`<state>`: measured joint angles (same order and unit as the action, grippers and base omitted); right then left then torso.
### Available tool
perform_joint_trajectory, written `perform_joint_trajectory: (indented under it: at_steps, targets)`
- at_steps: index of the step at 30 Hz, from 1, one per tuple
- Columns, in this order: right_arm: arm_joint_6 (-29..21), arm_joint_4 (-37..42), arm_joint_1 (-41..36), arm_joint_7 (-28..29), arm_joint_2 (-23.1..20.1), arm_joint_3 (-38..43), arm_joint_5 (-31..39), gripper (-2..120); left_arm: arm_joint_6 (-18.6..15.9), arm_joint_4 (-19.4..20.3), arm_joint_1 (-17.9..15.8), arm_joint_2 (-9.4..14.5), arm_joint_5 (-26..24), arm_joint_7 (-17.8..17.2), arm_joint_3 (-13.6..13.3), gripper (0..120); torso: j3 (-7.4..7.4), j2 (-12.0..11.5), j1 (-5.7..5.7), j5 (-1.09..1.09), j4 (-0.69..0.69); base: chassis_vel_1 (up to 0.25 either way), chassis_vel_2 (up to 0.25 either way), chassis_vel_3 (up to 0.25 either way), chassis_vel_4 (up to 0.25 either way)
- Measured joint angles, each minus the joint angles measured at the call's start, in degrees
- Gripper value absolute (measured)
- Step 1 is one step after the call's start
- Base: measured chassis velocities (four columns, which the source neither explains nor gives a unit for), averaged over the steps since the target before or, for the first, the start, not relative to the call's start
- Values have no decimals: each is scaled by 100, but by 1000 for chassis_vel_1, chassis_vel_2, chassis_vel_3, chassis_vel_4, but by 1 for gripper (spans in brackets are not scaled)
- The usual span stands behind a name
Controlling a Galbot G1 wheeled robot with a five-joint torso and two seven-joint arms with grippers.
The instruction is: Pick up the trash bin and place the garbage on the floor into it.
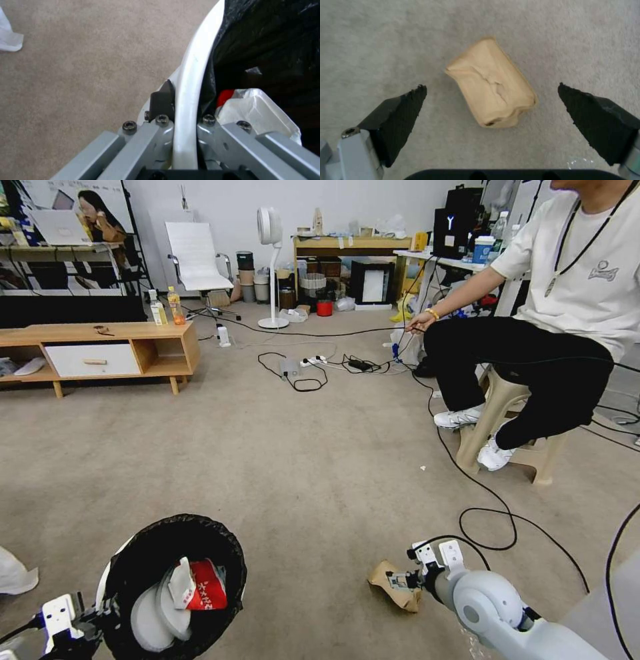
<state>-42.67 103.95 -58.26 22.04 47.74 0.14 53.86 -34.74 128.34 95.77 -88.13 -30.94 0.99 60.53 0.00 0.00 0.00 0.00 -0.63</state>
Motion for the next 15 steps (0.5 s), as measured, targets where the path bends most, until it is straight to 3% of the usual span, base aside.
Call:
perform_joint_trajectory:
  at_steps: [15]
  targets:
    - [387,-1154,1,-249,332,-161,-729,100,9,-249,-111,65,71,10,-161,1,0,0,0,0,0,0,0,0,0]
